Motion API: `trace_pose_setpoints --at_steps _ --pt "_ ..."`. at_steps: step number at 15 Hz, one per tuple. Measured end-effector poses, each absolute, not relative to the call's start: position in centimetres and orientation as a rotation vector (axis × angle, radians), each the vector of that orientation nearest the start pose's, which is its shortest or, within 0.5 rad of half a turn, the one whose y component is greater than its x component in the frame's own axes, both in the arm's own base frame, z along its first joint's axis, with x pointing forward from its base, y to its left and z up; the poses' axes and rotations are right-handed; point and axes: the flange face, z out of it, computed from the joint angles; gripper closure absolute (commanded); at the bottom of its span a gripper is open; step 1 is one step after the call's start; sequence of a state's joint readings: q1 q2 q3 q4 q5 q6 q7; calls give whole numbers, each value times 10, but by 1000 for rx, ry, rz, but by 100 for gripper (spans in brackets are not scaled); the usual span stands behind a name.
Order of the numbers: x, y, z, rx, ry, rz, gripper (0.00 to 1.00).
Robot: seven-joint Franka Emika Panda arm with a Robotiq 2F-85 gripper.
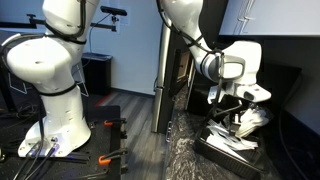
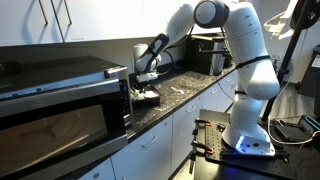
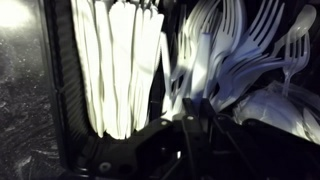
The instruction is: Pick up the white fork from the top of the microwave and place it on the black cutlery tray
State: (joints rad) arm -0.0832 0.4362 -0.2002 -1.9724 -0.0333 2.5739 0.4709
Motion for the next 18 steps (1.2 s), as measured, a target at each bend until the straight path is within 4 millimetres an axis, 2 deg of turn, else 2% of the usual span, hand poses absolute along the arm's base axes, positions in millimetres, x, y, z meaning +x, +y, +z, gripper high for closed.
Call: trace_pose_setpoints --at_steps 2,3,4,9,12,13,18 --pt "612 -165 263 -3022 1106 -283 97" --pt "613 -163 260 -3027 1101 -275 64" --pt "613 -161 257 -3030 1098 -265 64" --pt "611 -157 248 -3034 1107 -184 27" --pt "609 -150 255 -3004 1114 -126 5" --pt "608 -146 263 -2999 1104 -117 0" --pt "591 -121 327 -2979 1049 -124 0"
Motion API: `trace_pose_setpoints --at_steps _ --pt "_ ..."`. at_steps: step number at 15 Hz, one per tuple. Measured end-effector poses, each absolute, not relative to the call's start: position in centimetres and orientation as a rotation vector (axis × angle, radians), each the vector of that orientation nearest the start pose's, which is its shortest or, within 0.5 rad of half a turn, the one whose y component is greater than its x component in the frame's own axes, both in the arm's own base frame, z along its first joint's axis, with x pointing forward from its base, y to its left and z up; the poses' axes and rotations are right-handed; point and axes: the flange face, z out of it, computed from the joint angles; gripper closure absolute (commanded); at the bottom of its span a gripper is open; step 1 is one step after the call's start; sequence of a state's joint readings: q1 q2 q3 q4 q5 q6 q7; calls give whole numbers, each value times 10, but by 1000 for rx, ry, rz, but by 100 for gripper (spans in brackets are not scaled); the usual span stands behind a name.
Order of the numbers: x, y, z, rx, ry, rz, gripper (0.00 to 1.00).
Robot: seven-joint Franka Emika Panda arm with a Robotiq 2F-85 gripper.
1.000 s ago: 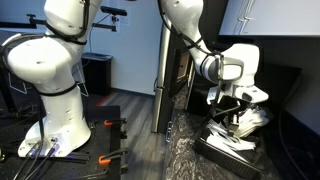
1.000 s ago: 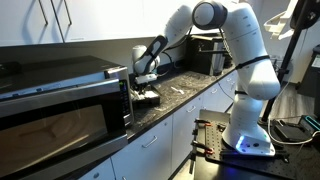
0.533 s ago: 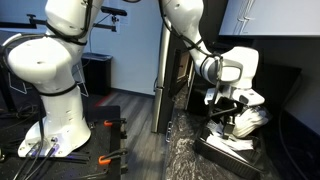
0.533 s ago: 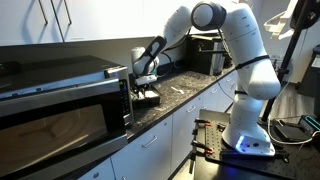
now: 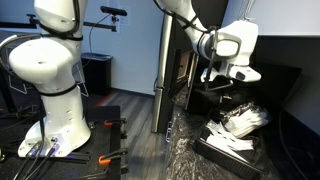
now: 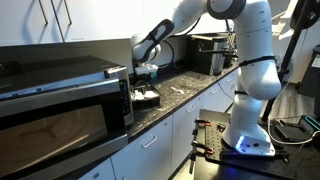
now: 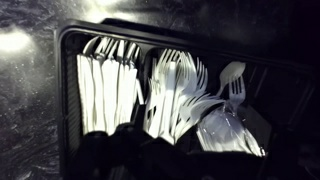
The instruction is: Pick up the white fork from the top of the microwave and place it on the black cutlery tray
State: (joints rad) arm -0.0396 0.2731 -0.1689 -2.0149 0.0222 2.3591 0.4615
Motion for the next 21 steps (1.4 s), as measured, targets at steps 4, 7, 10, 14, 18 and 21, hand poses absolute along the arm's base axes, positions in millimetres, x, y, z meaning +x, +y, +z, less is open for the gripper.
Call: trace_pose_setpoints --at_steps 4,7,10,14,18,21 --pt "565 -102 369 -2975 1005 -72 0" --pt "542 -87 387 -2991 962 -13 0" --pt "522 -71 401 -3005 919 29 0" --pt "501 -52 412 -3032 862 62 0" --pt "486 -38 416 -3059 805 96 0" --pt "481 -33 416 -3076 747 117 0"
